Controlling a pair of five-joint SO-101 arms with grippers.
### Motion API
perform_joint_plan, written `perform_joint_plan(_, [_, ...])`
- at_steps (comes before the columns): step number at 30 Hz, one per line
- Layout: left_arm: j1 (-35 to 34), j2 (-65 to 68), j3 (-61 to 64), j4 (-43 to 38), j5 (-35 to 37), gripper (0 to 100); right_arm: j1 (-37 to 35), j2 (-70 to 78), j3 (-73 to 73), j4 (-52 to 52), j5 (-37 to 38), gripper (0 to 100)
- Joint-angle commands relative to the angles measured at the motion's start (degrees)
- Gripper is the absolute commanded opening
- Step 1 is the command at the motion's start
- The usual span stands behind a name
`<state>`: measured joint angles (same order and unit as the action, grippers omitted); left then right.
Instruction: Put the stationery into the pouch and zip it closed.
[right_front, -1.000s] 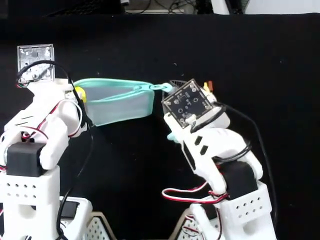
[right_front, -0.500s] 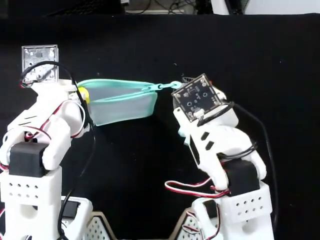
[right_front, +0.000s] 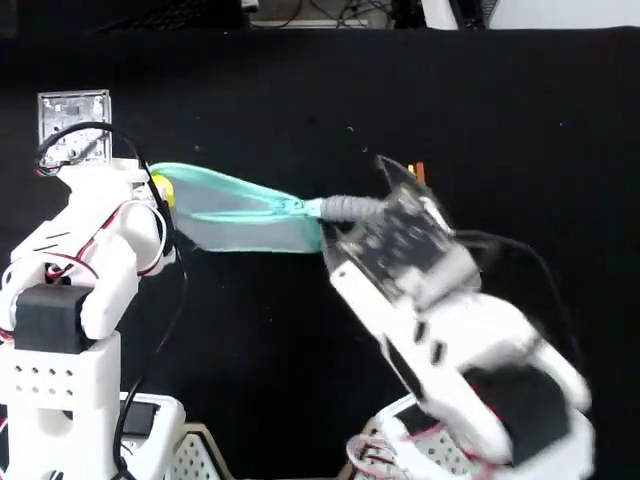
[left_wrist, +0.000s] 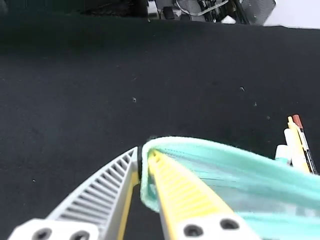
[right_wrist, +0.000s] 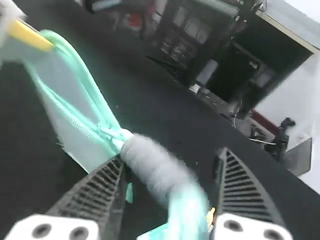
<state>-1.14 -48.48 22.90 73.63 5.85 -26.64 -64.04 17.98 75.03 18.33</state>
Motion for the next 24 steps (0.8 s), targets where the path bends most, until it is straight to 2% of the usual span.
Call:
perform_joint_plan(1, [-0.22,0.7,0.92,-0.26,0.18,3,-0.44,-1.01,-14.55,6.15,-3.6,25.7])
perform_joint_plan(4, [-0.4,0.7,0.92,-0.26,0.18,3,0.7,-1.01,-16.92,9.49,-6.33,25.7])
perform_joint_plan(7, [-0.48,0.7,0.92,-0.18,0.18,3,6.59,-1.01,-14.9,8.79,-7.65,25.7])
perform_joint_plan(12, [-0.66,0.62,0.84,-0.26,0.09,3,14.42,0.31,-5.58,2.2,-7.56,25.8])
perform_joint_plan(18, [-0.84,-0.09,-3.74,1.85,-2.73,3,24.0,10.86,4.88,-6.95,-10.73,25.8])
perform_joint_plan(24, [-7.69,-0.09,-11.12,5.71,-2.99,3,25.23,15.6,8.13,-10.02,-11.6,25.8])
